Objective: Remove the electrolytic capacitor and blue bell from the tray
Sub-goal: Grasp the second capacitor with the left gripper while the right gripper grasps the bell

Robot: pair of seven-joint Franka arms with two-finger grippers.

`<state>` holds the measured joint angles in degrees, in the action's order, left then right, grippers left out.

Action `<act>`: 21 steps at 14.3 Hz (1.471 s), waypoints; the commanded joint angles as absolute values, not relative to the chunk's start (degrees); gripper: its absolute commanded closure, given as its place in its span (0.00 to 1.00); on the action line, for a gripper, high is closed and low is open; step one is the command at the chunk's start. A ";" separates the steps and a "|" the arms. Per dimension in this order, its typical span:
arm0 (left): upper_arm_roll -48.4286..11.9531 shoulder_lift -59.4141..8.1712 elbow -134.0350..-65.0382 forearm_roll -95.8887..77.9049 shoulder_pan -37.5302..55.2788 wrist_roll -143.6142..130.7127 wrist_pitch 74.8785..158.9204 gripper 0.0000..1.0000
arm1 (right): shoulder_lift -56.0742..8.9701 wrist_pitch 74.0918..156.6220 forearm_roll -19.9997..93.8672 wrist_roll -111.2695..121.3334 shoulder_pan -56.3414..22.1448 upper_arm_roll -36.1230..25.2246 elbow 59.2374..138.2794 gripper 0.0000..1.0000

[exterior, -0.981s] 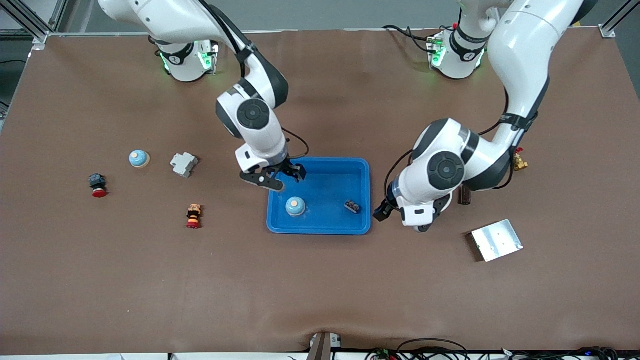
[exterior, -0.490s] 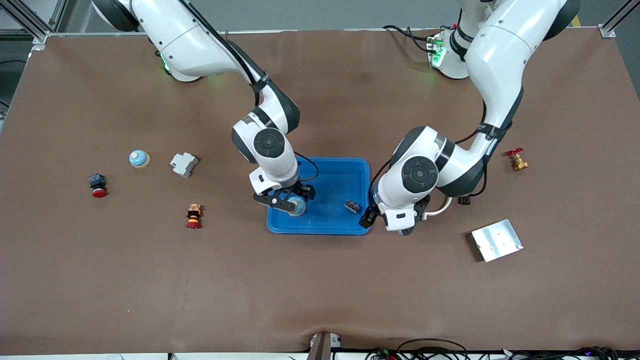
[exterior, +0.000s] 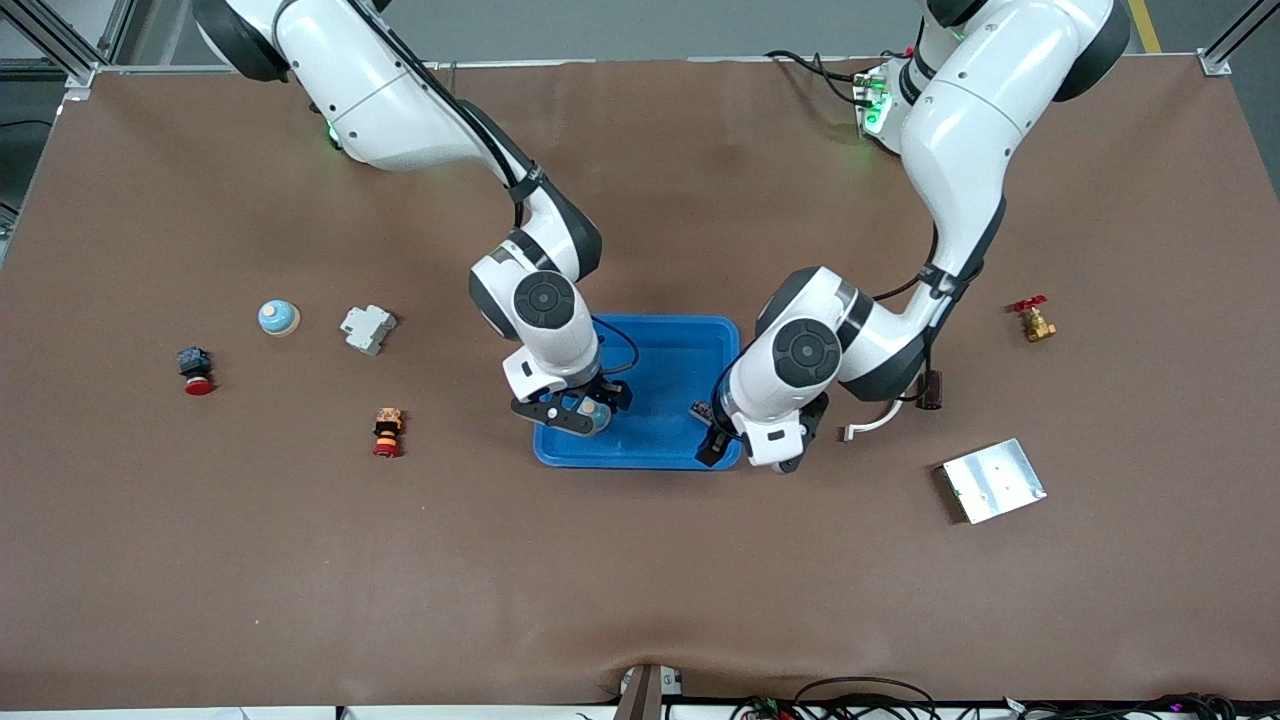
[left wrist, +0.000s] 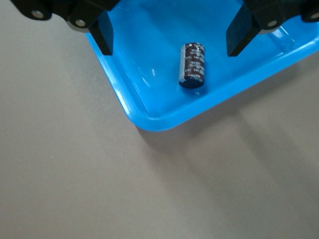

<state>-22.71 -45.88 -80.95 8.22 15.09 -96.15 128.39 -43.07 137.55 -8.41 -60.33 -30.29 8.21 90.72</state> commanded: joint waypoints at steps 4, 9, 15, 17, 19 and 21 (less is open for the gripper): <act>-21.88 -48.77 -79.80 8.00 17.57 -99.05 129.46 0.00 | -47.28 137.20 -10.63 -61.96 -30.85 7.30 85.17 0.00; -21.80 -50.36 -79.98 8.17 18.28 -99.23 129.46 0.00 | -48.69 137.20 -11.78 -61.79 -30.59 7.21 84.20 0.00; -20.66 -51.85 -80.25 8.35 18.72 -99.23 129.37 0.00 | -48.60 137.11 -11.25 -62.23 -30.24 7.29 84.11 1.00; -19.78 -52.03 -80.33 8.61 19.33 -99.23 129.37 0.00 | -47.73 136.15 -11.08 -61.79 -30.15 7.38 83.24 1.00; -19.78 -52.21 -80.42 8.61 19.42 -99.23 129.37 0.00 | -46.94 135.97 -10.90 -61.18 -29.97 7.38 82.00 1.00; -19.78 -52.21 -80.33 8.61 19.60 -99.23 129.37 0.00 | -44.75 133.61 -10.90 -59.86 -29.53 7.82 81.65 1.00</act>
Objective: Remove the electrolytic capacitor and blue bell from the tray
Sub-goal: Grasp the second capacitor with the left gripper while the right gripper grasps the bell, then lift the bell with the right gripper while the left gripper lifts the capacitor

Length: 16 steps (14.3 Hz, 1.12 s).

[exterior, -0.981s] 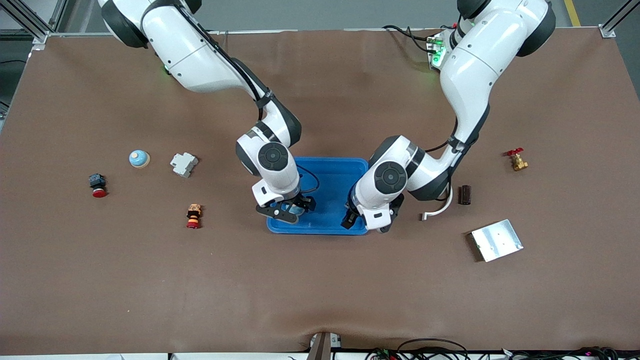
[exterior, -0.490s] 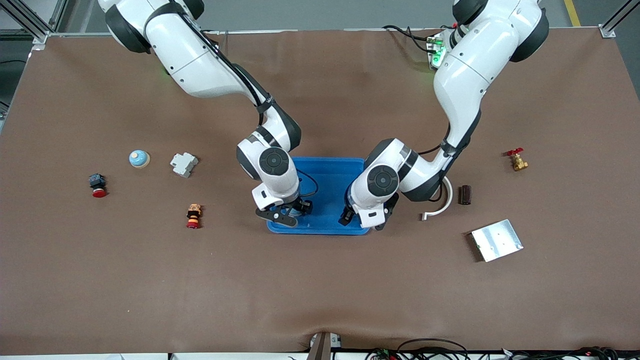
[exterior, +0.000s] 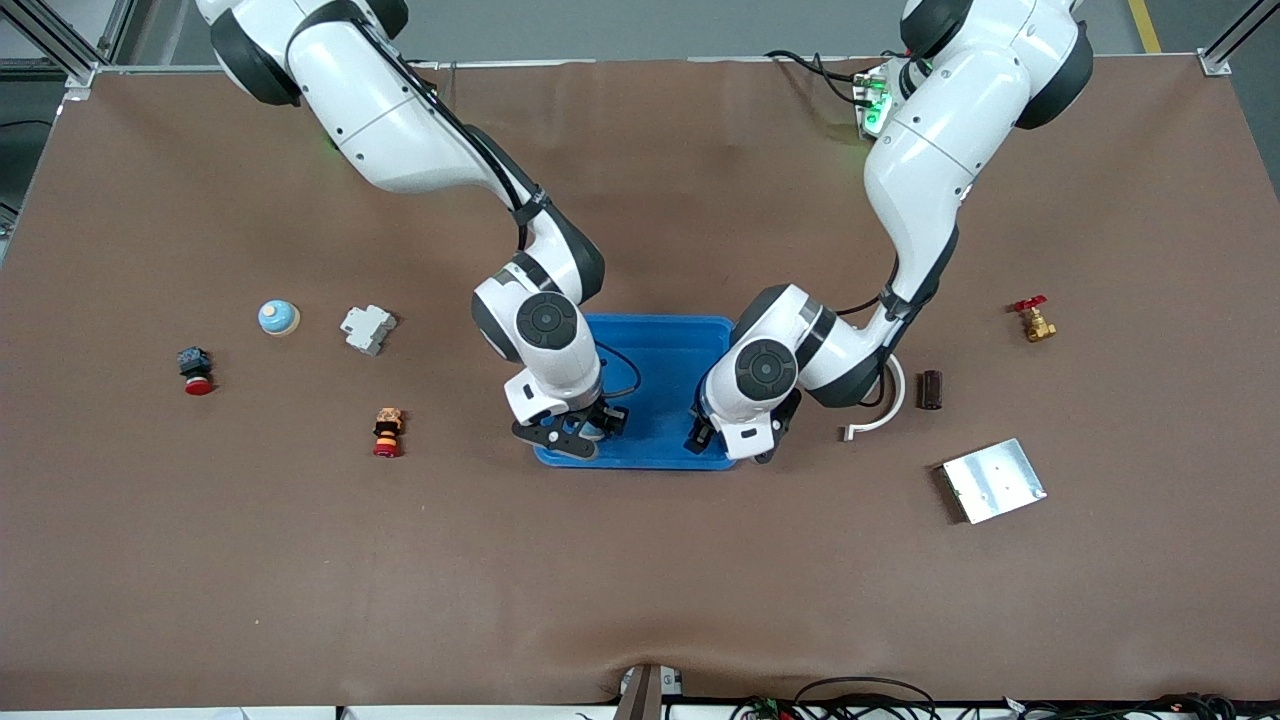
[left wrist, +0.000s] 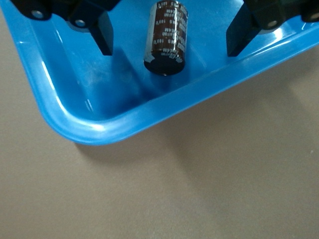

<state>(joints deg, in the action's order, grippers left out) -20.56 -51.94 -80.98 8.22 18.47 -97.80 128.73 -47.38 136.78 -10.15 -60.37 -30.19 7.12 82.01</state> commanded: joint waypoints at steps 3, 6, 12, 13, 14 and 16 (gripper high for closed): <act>-19.86 -51.94 -80.16 8.53 19.78 -99.23 129.37 0.11 | -41.49 120.81 -10.64 -55.21 -28.57 8.17 76.92 1.00; -19.86 -51.86 -80.24 8.53 19.78 -99.23 129.11 0.46 | -36.84 115.93 -7.76 -47.06 -25.15 8.53 76.64 1.00; -19.86 -51.33 -79.98 8.52 19.42 -99.14 127.98 0.92 | -30.25 112.50 -4.66 -26.40 -15.14 8.35 83.48 1.00; -19.86 -51.07 -79.81 8.61 19.34 -99.05 126.84 0.93 | -29.10 112.76 -4.66 -23.84 -13.81 8.35 85.58 1.00; -19.86 -50.80 -79.80 8.53 19.16 -98.97 125.61 0.94 | -27.70 114.16 -4.66 -20.77 -11.97 8.35 88.48 1.00; -19.86 -49.93 -79.63 8.35 18.90 -98.53 123.32 0.94 | -24.71 119.24 -4.66 -12.79 -7.76 8.35 95.85 1.00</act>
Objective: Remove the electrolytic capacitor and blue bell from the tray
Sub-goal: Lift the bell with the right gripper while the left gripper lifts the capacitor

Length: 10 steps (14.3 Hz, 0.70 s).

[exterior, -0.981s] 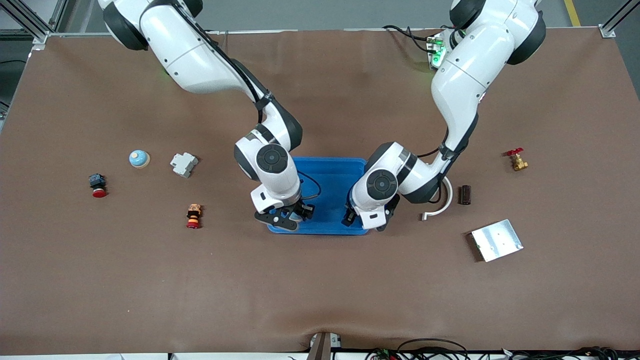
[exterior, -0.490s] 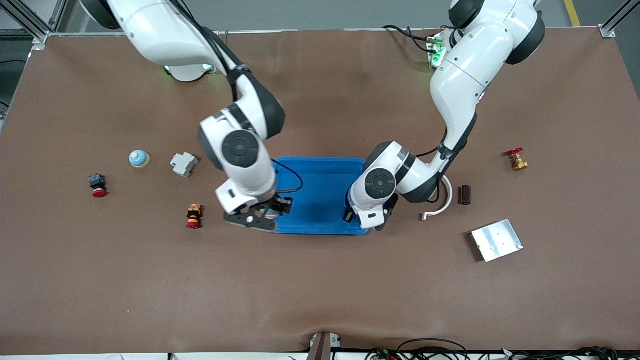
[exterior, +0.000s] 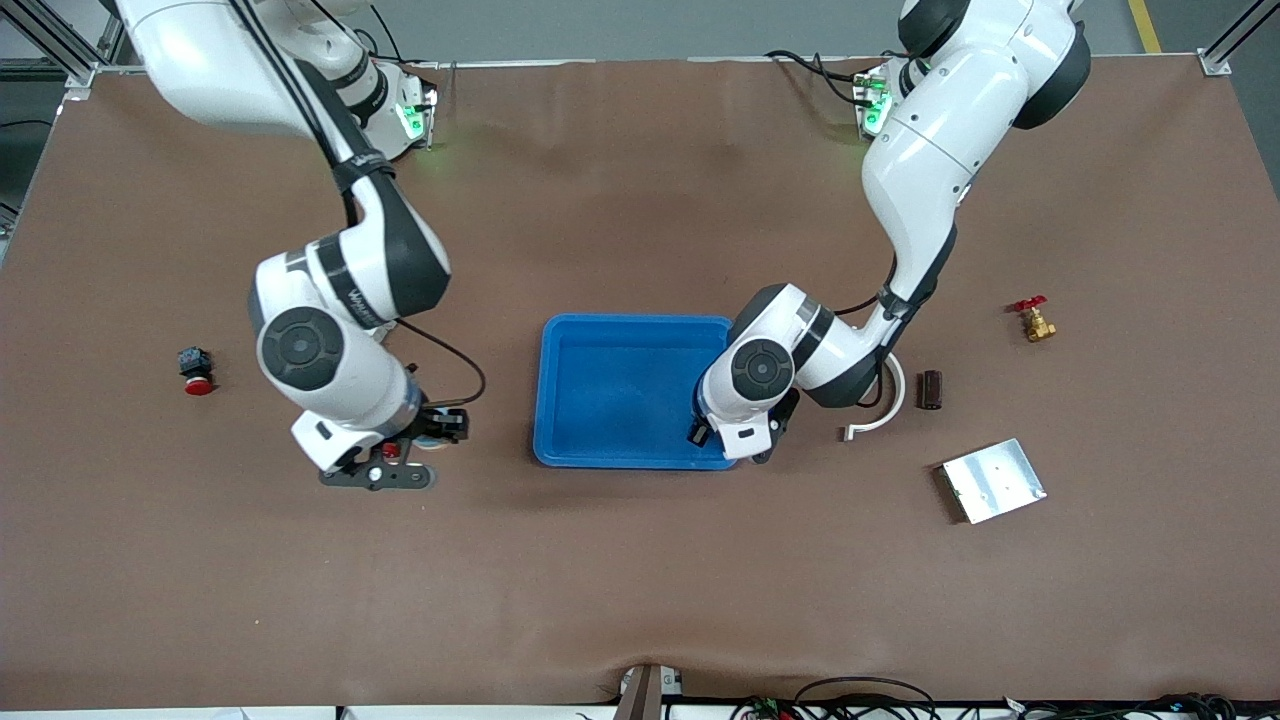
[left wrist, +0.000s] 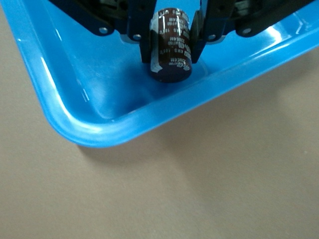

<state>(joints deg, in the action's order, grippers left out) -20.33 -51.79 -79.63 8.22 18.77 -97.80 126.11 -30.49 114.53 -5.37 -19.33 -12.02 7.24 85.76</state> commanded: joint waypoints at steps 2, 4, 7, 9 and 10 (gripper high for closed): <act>-19.86 -48.53 -79.54 8.44 18.46 -98.44 122.09 0.94 | -22.68 124.34 -3.87 -6.18 -3.71 8.44 101.84 1.00; -20.13 -47.47 -78.67 8.35 17.67 -97.74 120.07 0.94 | -21.98 127.52 -1.16 1.19 0.16 8.53 105.80 1.00; -20.83 -45.89 -78.05 8.09 14.87 -92.74 118.30 0.93 | -21.89 130.77 3.68 12.27 5.43 8.44 109.94 1.00; -20.74 -44.48 -78.40 8.00 13.54 -87.92 118.04 0.93 | -21.19 131.74 3.96 16.24 7.98 8.44 112.23 1.00; -21.00 -43.60 -78.92 8.00 12.58 -84.67 117.52 0.94 | -20.83 132.62 3.96 18.00 8.78 8.44 113.63 1.00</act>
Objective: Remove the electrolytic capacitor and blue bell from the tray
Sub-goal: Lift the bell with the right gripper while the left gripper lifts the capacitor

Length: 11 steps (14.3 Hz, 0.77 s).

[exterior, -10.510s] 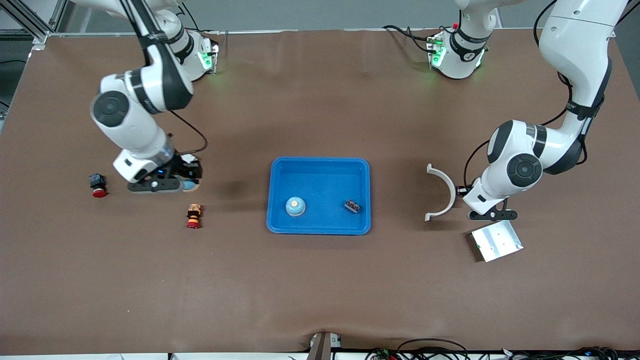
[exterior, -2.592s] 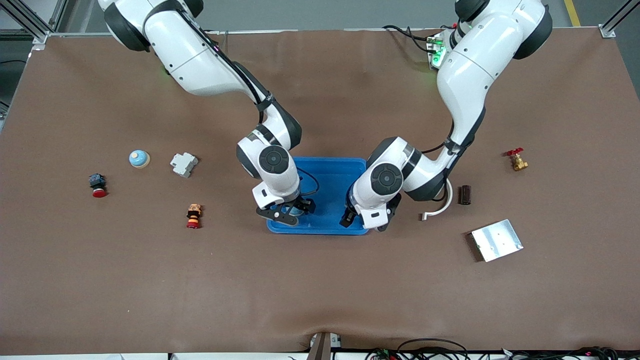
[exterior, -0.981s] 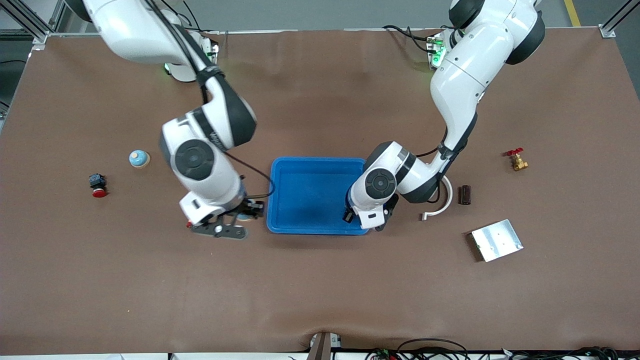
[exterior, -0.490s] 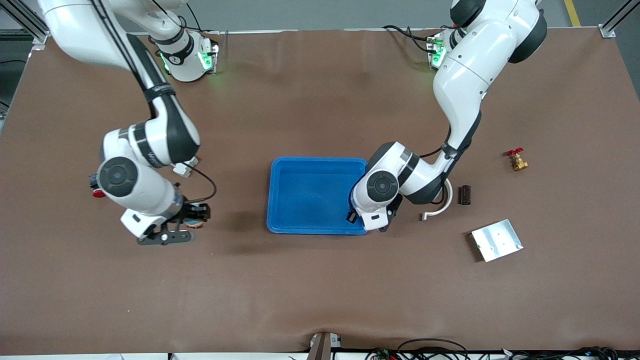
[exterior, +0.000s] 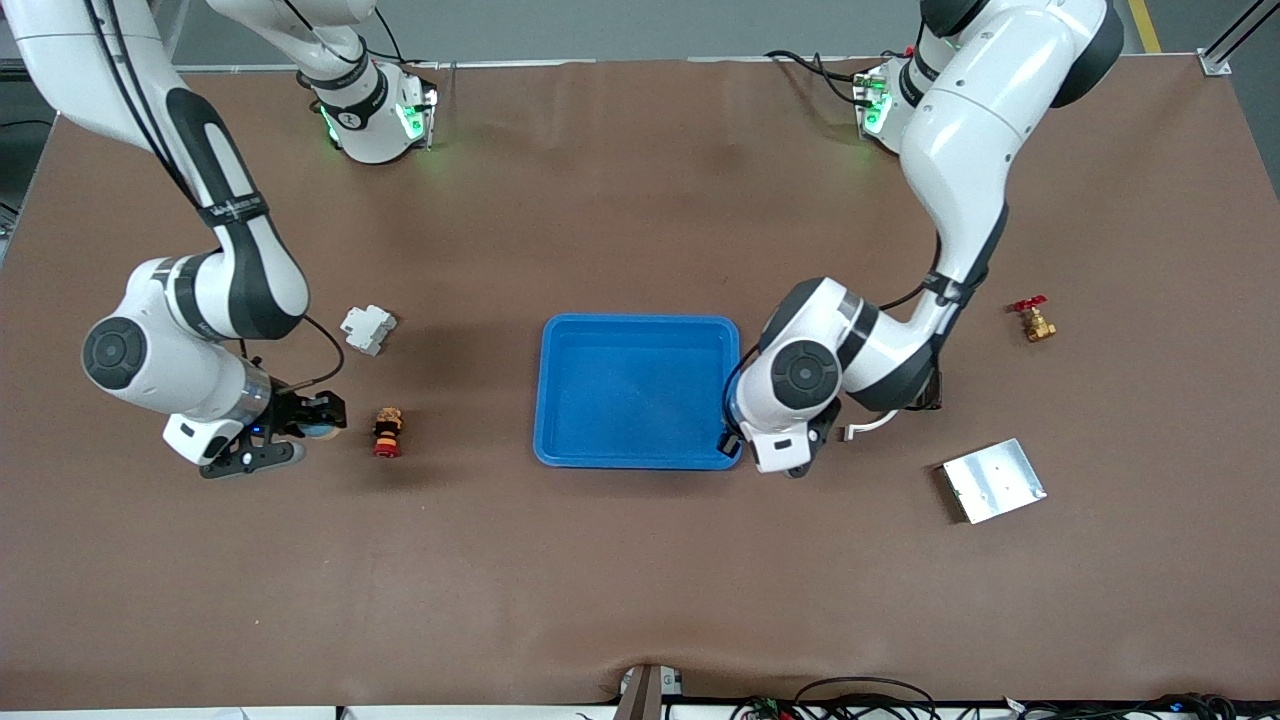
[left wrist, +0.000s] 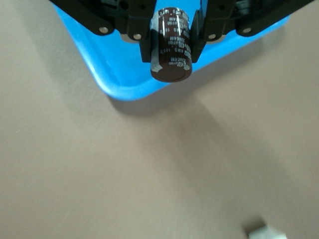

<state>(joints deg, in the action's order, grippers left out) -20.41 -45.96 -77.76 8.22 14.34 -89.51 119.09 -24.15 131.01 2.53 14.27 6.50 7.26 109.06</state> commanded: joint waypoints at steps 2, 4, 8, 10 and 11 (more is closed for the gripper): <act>-21.18 -41.58 -81.03 8.00 10.82 -73.27 114.62 0.93 | -20.39 138.31 3.96 21.78 10.36 8.35 117.92 1.00; -21.09 -39.39 -84.18 8.00 8.89 -66.65 113.99 0.93 | -20.39 143.68 3.96 23.72 11.07 8.26 122.24 1.00; -21.09 -33.24 -93.84 8.09 5.45 -51.55 114.95 0.95 | -20.65 147.64 3.96 23.99 11.16 8.09 126.90 1.00; -21.09 -31.21 -97.11 8.35 3.53 -44.68 115.40 0.94 | -21.00 149.76 3.96 23.99 11.16 8.17 128.40 1.00; -21.18 -30.68 -97.90 8.35 2.82 -40.82 116.10 0.93 | -21.27 149.77 3.96 23.99 11.16 8.09 128.41 1.00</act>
<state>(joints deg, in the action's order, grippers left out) -20.73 -35.15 -92.30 8.22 4.79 -47.20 114.42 -22.99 148.95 2.90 22.57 10.12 7.28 126.26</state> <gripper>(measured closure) 0.661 0.344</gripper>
